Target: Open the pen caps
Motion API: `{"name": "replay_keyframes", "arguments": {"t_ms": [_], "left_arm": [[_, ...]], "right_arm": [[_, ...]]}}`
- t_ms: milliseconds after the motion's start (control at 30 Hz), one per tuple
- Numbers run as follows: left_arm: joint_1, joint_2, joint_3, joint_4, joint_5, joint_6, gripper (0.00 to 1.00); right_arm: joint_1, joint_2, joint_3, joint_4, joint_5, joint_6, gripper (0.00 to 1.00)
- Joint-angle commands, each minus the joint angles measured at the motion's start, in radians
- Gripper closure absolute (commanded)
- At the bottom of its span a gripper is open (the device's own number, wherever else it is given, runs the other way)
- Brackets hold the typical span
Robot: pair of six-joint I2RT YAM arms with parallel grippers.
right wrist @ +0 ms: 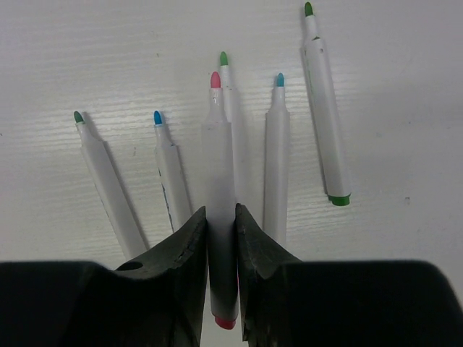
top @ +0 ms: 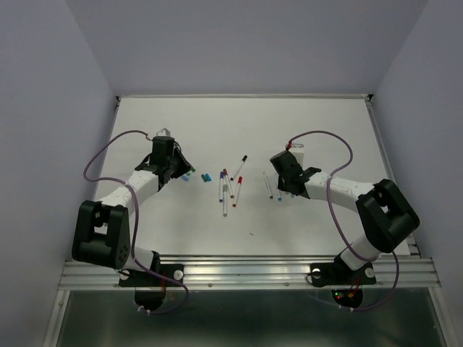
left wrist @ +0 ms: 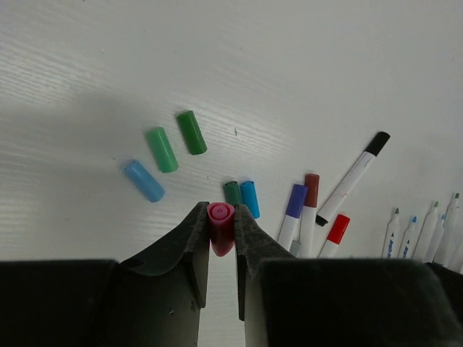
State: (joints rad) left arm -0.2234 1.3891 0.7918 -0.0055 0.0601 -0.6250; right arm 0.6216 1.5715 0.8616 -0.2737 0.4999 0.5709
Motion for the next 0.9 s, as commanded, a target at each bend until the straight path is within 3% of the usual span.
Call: {"name": "replay_keyframes", "arguments": {"t_ms": [0,67,367,400,500,733,767,800,867], "left_arm": [[-0.014,0.027,0.024,-0.025,-0.025,0.031,0.89],[-0.019,0.04,0.023,-0.028,-0.035,0.027,0.83],[-0.039,0.087,0.038,-0.045,-0.034,0.025,0.8],[-0.04,0.087,0.04,-0.05,-0.036,0.027,0.65],[-0.054,0.077,0.041,-0.062,-0.049,0.025,0.47],[-0.105,0.099,0.055,-0.09,-0.117,0.01,0.45],[-0.108,0.106,0.06,-0.097,-0.118,0.004,0.44],[-0.111,0.108,0.063,-0.099,-0.117,0.005,0.44],[-0.114,0.105,0.072,-0.105,-0.118,0.002,0.39]], "right_arm": [[-0.005,-0.013,0.014,0.077,-0.03,-0.034,0.73],[-0.005,-0.018,0.01,0.077,-0.035,-0.037,0.69],[-0.005,-0.025,-0.01,0.073,-0.046,-0.034,0.62],[-0.005,-0.042,-0.012,0.073,-0.052,-0.043,0.61],[-0.005,-0.1,-0.01,0.074,-0.055,-0.06,0.5],[-0.005,-0.203,-0.006,0.079,-0.204,-0.102,0.39],[-0.005,-0.202,-0.004,0.08,-0.26,-0.103,0.22],[-0.005,-0.2,-0.003,0.083,-0.289,-0.118,0.13],[0.013,-0.183,0.005,0.085,-0.311,-0.117,0.06]]}}
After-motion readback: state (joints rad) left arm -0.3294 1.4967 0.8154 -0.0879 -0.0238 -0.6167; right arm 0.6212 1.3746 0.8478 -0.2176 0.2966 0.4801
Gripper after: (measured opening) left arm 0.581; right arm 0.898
